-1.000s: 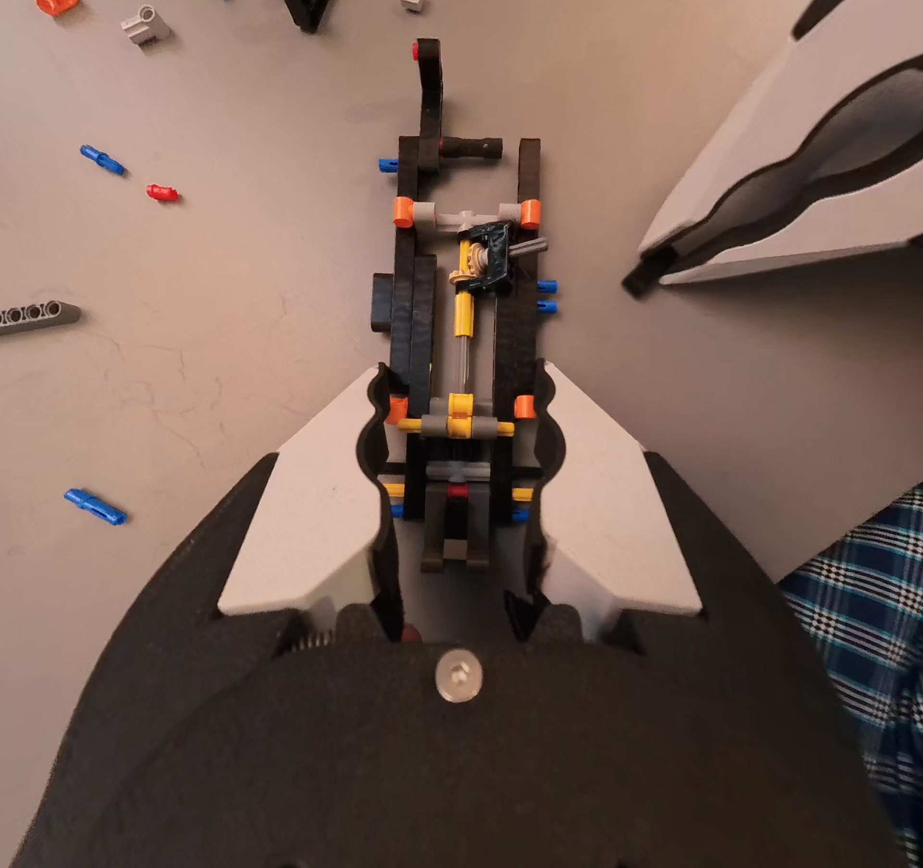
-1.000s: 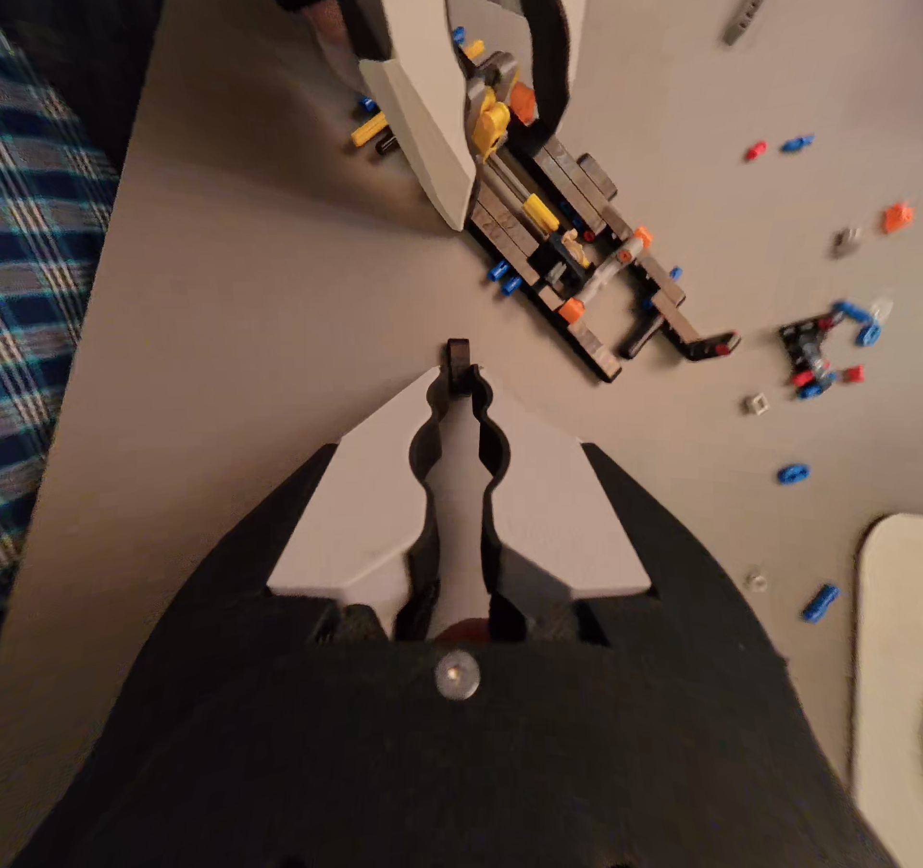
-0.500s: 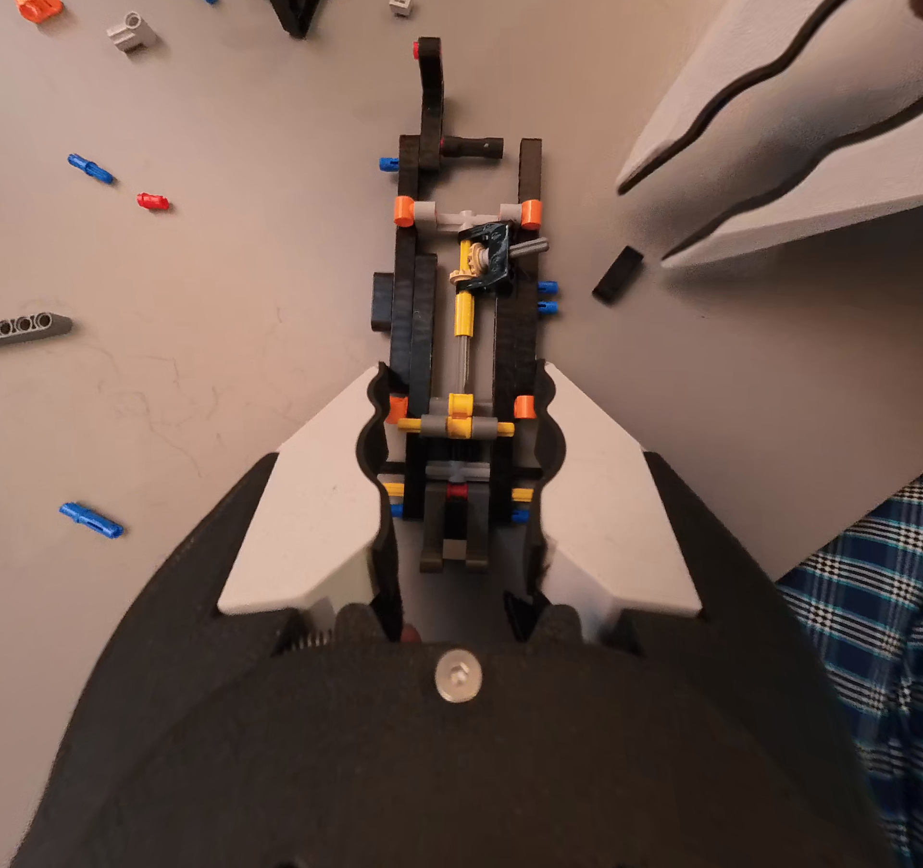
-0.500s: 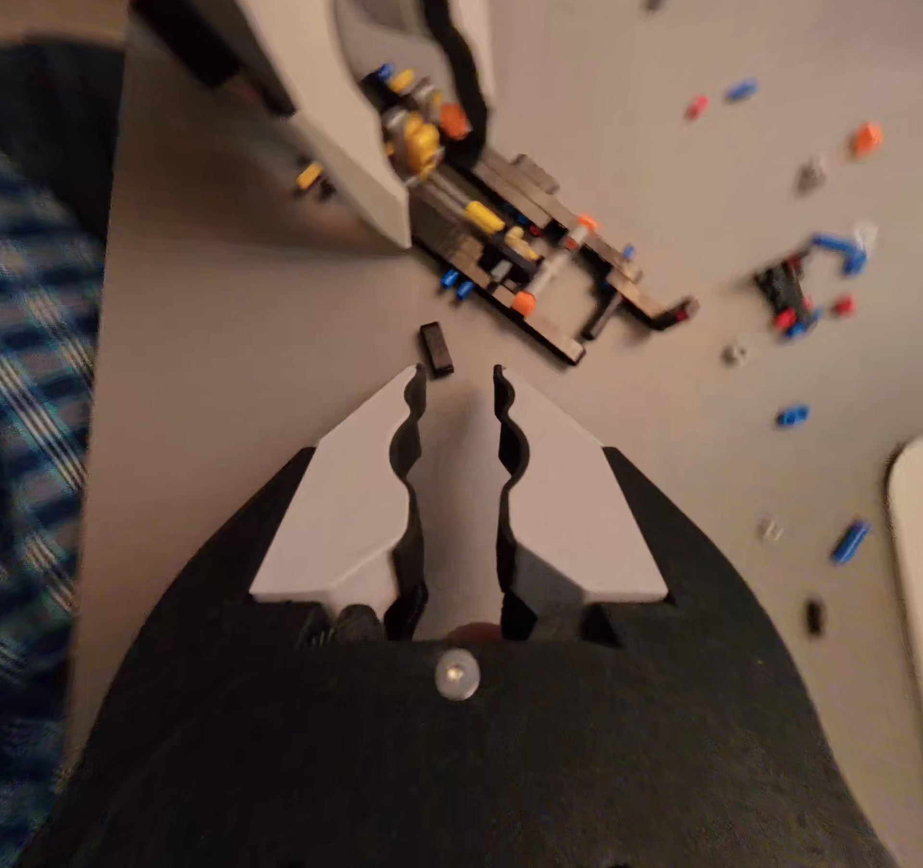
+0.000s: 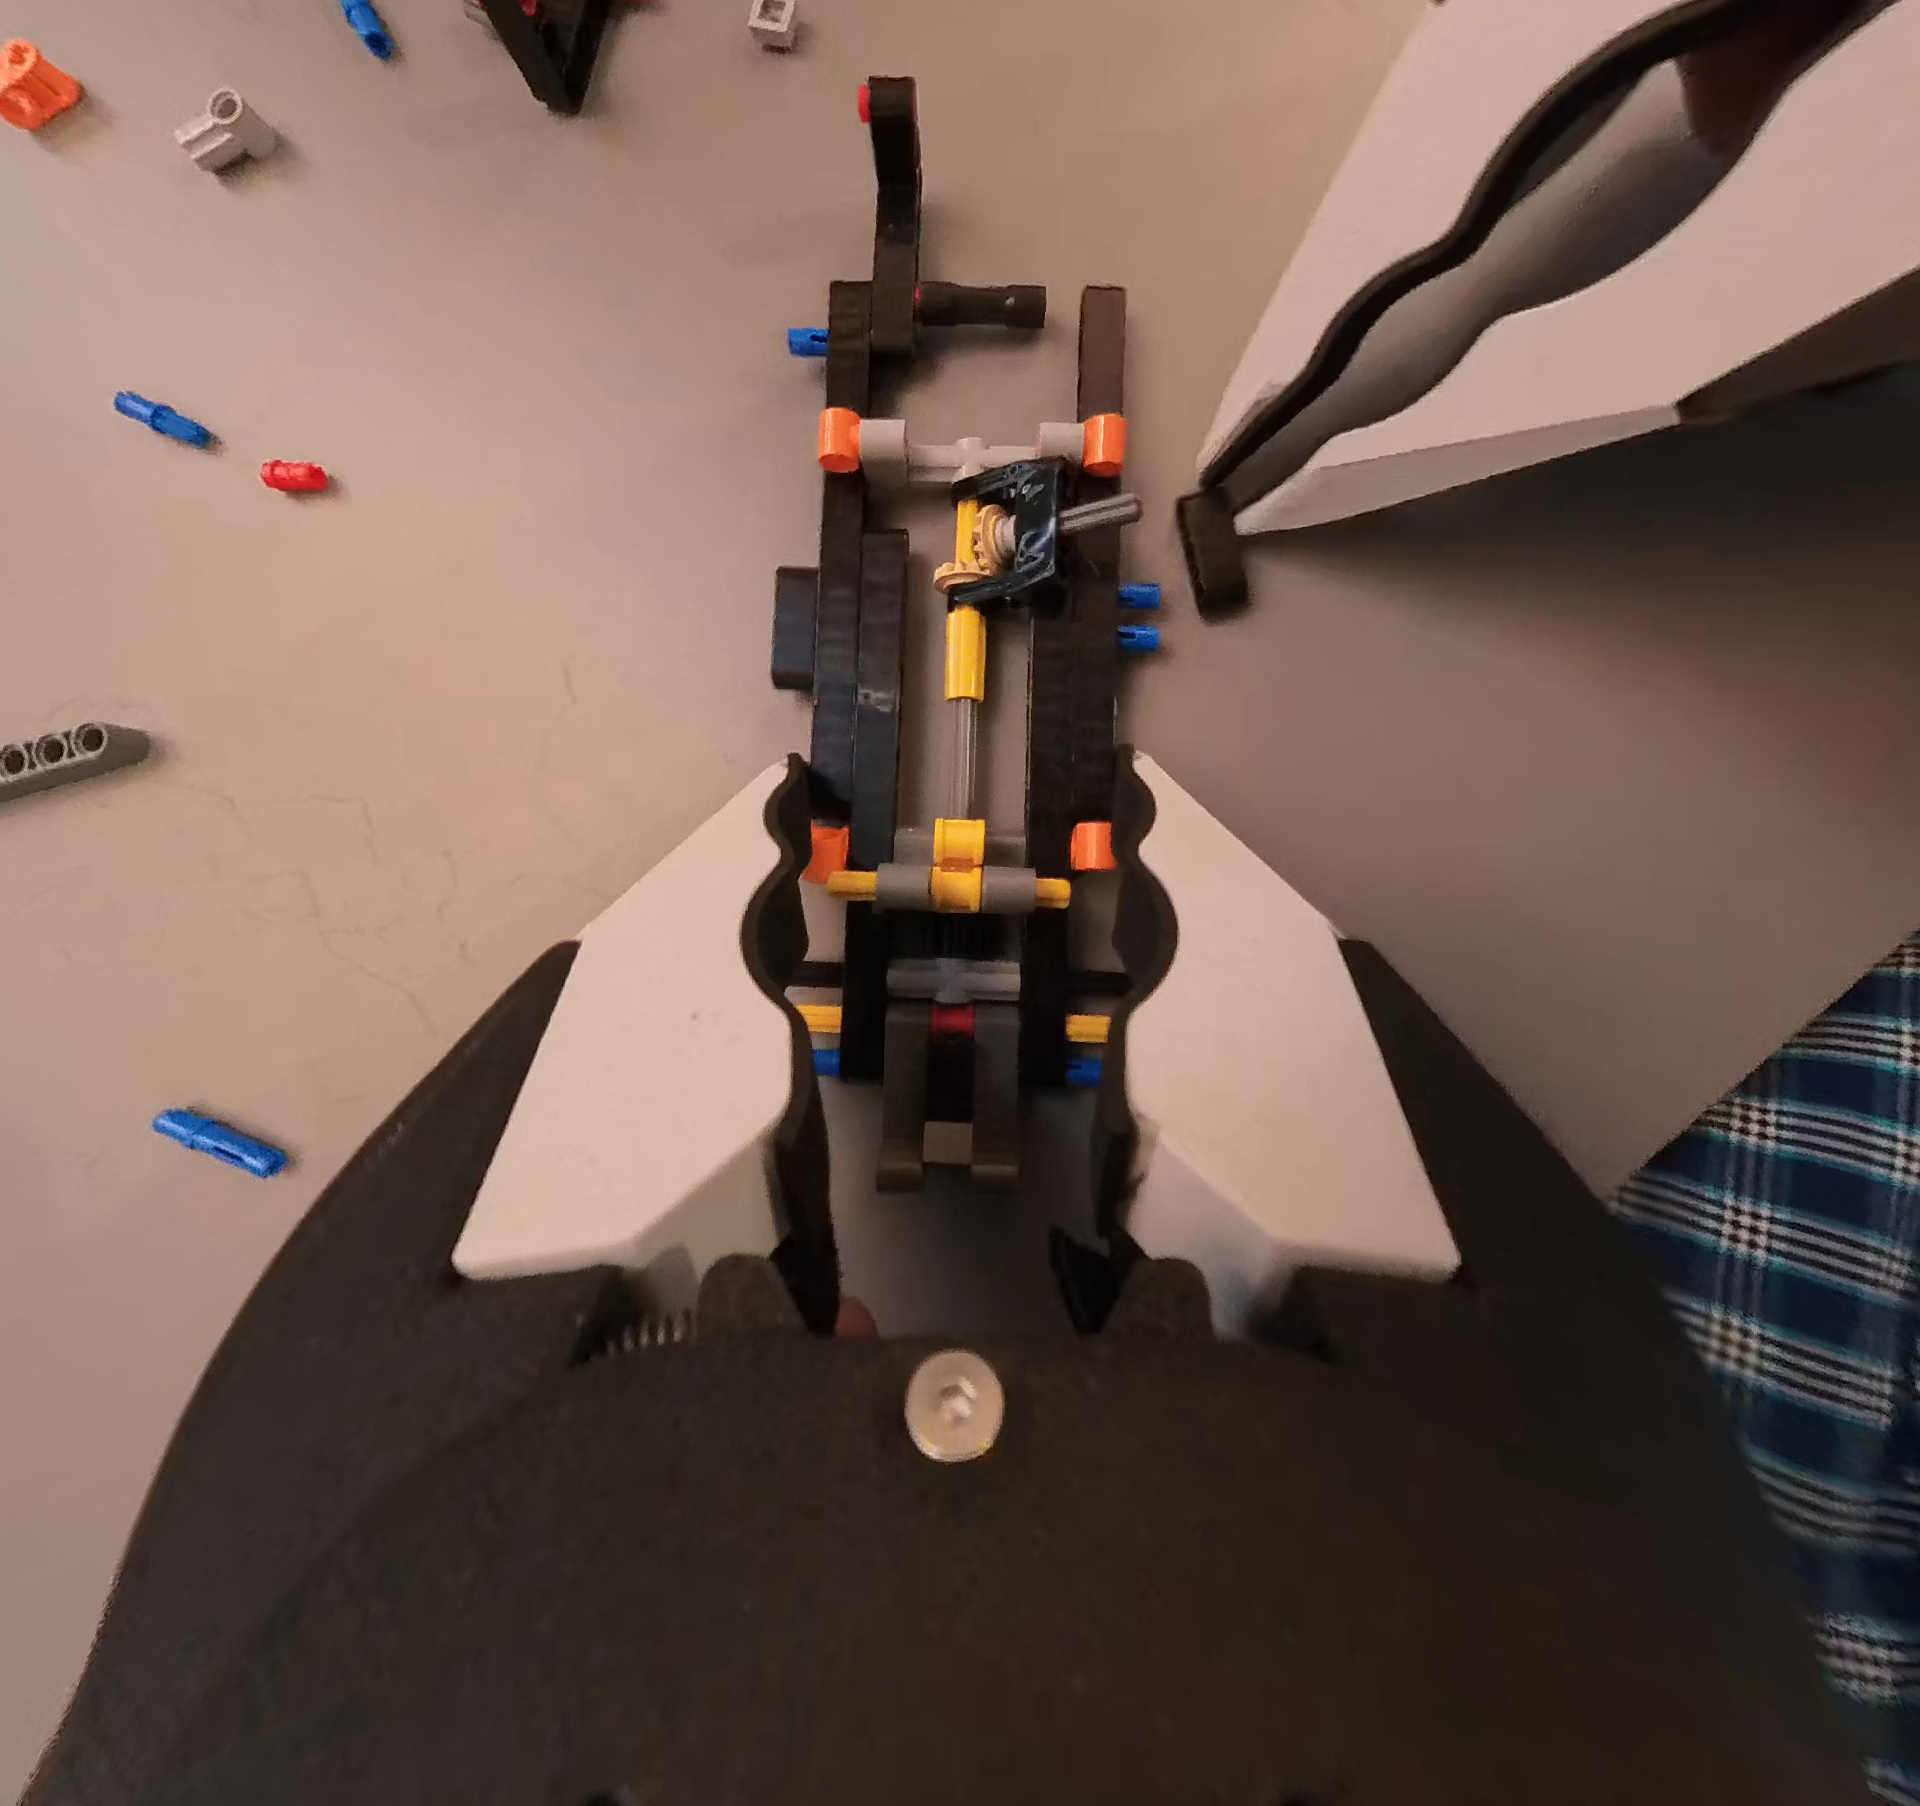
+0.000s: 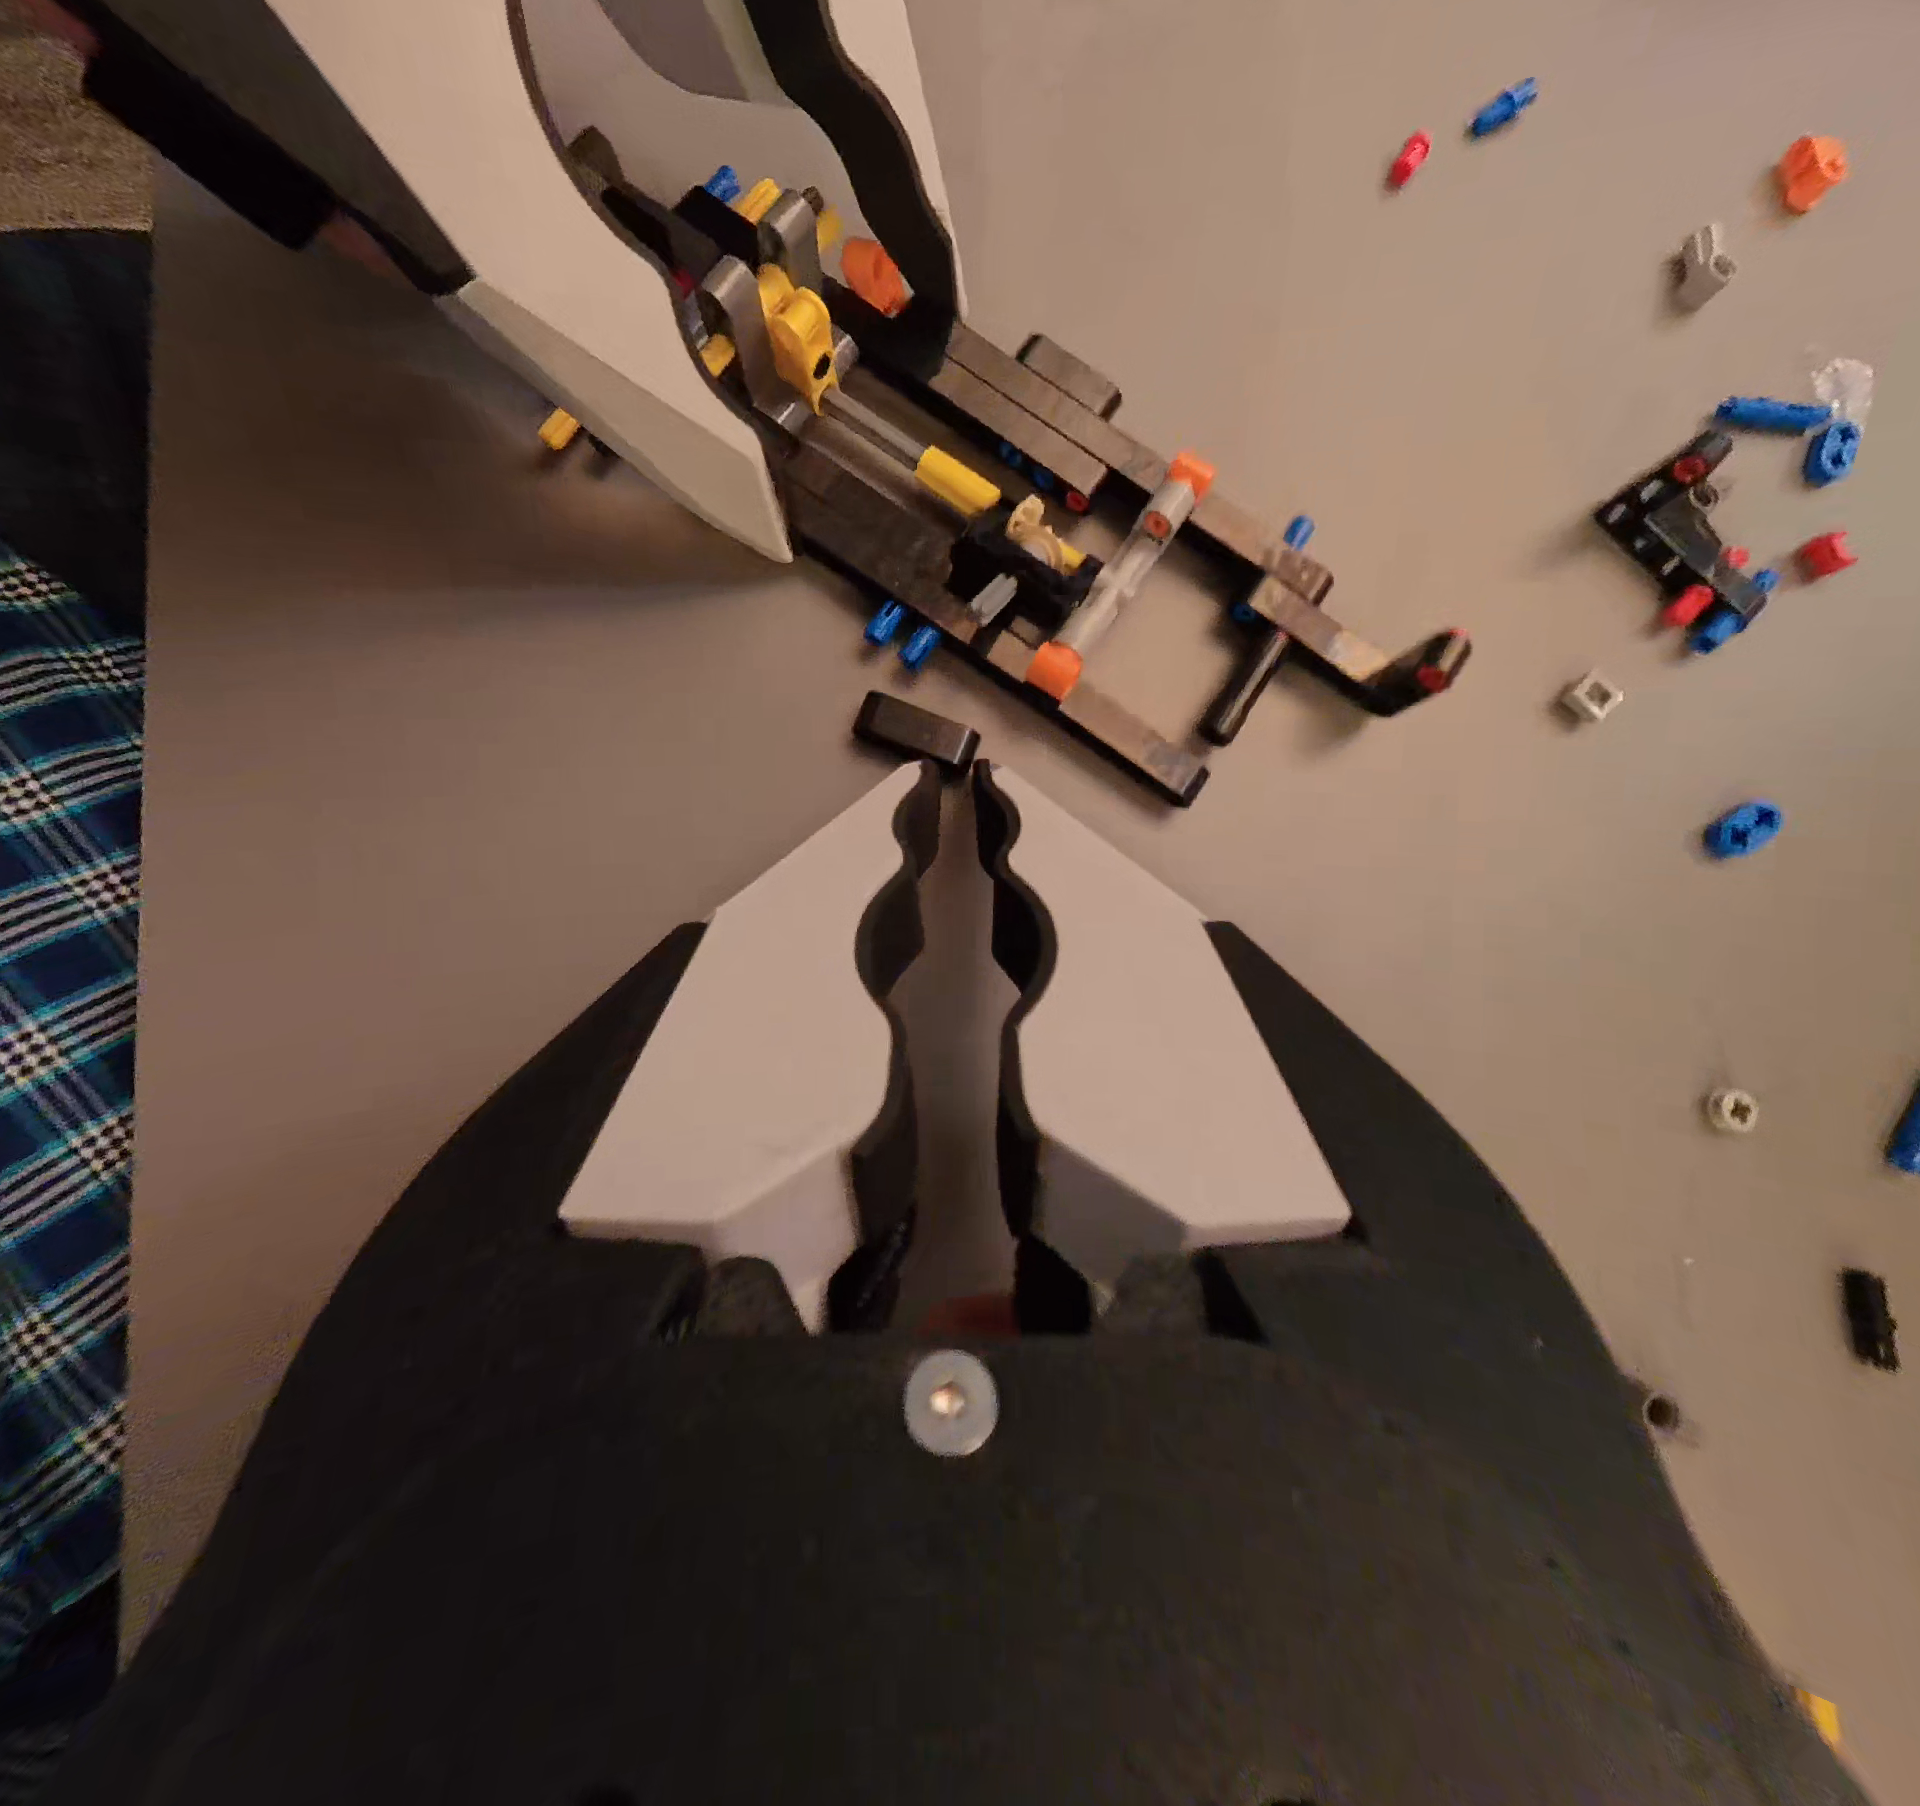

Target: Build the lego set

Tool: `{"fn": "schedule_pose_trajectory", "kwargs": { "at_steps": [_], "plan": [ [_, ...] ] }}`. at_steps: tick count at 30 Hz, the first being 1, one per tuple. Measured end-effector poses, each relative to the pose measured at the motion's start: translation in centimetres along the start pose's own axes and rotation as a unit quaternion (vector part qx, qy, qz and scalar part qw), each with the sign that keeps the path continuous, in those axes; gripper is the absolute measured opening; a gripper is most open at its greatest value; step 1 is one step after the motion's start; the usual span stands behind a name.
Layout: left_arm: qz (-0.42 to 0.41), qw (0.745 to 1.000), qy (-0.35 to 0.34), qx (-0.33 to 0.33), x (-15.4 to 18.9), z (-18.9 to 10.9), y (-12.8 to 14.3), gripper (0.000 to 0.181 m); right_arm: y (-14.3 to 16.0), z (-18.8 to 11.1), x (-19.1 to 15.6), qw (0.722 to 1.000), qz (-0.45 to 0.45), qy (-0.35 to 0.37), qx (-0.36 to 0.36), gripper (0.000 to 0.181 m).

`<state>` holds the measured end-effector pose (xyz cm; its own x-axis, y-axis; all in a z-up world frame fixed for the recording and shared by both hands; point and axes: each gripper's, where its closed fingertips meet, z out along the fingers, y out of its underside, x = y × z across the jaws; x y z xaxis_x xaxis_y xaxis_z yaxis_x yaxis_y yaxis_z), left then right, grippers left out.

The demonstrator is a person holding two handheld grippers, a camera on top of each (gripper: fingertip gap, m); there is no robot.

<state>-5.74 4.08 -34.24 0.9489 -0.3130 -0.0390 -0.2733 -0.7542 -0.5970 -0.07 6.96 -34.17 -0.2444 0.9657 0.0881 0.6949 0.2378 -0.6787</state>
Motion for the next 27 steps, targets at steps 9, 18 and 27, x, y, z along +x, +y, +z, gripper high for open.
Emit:
{"fn": "schedule_pose_trajectory", "kwargs": {
  "at_steps": [9, 18, 27],
  "plan": [
    [0.04, 0.999, 0.025, -0.003, -0.07, 0.25, -0.29, 0.056, -0.17, 0.05, -0.4, 1.0, 0.021, 0.004, 0.023, 0.012],
    [0.03, 0.999, -0.002, -0.011, -0.19, 0.36, -0.4, 0.056, -0.54, 0.41, -0.32, 0.999, 0.022, 0.026, 0.028, 0.01],
    [0.009, 1.0, -0.023, -0.019, 0.05, 0.3, -0.34, 0.056, -0.78, 0.66, -0.07, 0.998, 0.03, 0.05, 0.025, 0.01]
  ]
}}
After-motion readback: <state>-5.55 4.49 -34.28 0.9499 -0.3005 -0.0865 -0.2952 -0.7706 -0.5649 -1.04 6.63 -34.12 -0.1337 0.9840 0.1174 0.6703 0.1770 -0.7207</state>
